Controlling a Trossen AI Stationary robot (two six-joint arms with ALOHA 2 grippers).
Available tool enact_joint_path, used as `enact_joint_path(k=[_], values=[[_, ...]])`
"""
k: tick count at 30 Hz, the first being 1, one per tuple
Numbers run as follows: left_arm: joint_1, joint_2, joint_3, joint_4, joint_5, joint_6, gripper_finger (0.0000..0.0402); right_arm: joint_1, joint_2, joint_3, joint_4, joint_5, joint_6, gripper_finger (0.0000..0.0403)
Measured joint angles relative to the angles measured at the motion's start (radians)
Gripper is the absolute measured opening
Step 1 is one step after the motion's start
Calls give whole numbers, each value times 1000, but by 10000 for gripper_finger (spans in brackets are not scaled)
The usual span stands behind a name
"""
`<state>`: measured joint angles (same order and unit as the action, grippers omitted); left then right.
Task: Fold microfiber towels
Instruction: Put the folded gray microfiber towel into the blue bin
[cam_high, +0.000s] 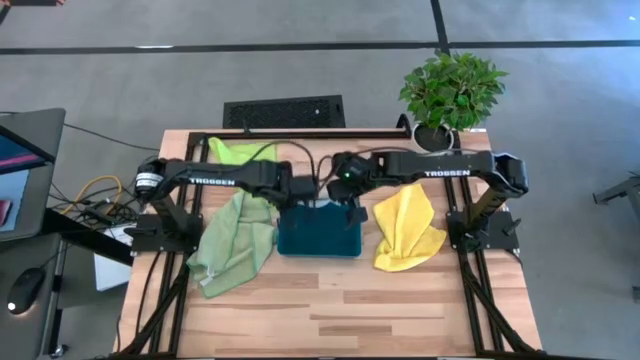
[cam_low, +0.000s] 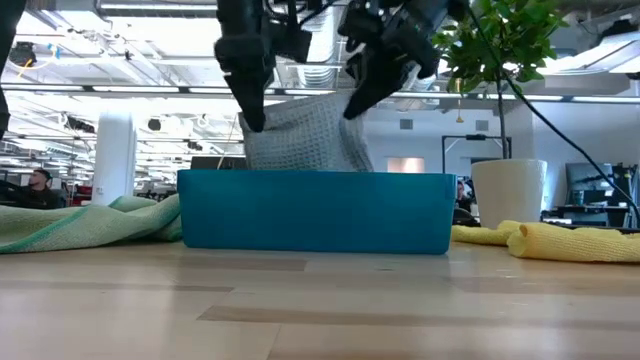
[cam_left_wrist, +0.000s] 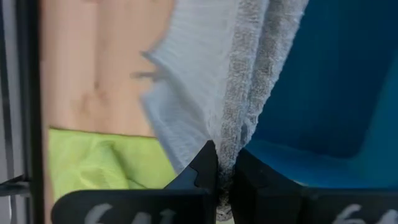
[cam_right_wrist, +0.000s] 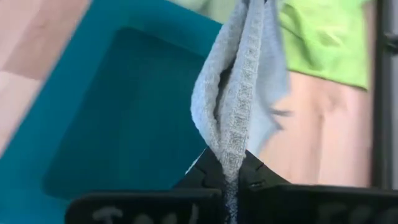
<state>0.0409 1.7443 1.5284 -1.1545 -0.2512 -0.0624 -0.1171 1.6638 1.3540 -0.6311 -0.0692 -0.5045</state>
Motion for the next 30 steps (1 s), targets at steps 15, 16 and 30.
enact_joint_path(k=[15,16,30], values=[[-182,6,-120,122,20,-187,6,122,17,-66,23,-2,28,10],[-189,6,-125,137,21,-190,6,122,16,-73,21,-3,36,11],[-231,10,-126,198,77,-272,6,131,78,-158,51,-15,43,15]])
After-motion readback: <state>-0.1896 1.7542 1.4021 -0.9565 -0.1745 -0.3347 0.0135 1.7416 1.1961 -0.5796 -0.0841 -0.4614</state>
